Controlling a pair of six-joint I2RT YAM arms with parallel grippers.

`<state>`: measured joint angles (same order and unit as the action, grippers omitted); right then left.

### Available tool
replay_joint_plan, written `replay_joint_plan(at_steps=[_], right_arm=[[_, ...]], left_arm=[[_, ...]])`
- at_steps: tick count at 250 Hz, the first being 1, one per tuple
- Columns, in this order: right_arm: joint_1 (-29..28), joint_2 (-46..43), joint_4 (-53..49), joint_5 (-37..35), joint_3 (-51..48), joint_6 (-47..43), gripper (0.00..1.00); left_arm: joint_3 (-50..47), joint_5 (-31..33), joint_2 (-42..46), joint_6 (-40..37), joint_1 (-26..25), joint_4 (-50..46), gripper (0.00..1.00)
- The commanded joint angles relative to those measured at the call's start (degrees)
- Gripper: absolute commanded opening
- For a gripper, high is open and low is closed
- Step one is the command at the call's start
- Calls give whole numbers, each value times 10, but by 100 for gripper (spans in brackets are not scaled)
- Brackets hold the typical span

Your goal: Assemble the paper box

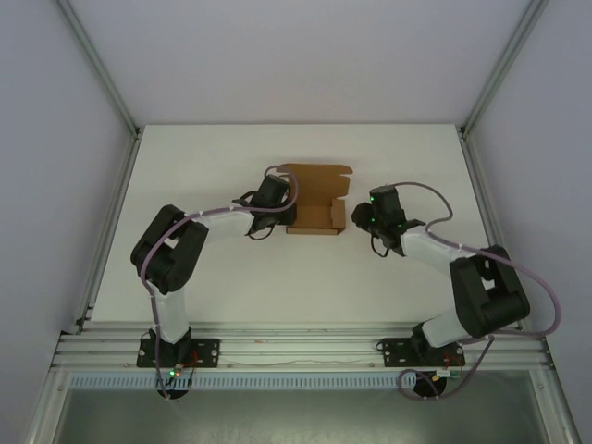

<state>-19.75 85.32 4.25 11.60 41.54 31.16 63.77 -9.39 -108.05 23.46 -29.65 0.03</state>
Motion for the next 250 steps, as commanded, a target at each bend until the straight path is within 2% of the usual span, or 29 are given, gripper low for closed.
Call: replay_joint_plan(at_steps=[1,38,99,176,250], right_arm=[[9,45,75,96,24,4,23],[13,81,76,130,50,-3,23],[17,112,86,163,56,1,12],[18,140,123,223,60,15,11],[18,171,102,211,61,18,13]], left_arm=[[14,13,-9,-14,-7,-18,27],[14,12,-9,-14,-7,-15,27],[18,10,-24,-18,-8,-18,26],[23,8,-27,-19,-8,-22,26],[28,6,-27,-18,-9,-23,25]])
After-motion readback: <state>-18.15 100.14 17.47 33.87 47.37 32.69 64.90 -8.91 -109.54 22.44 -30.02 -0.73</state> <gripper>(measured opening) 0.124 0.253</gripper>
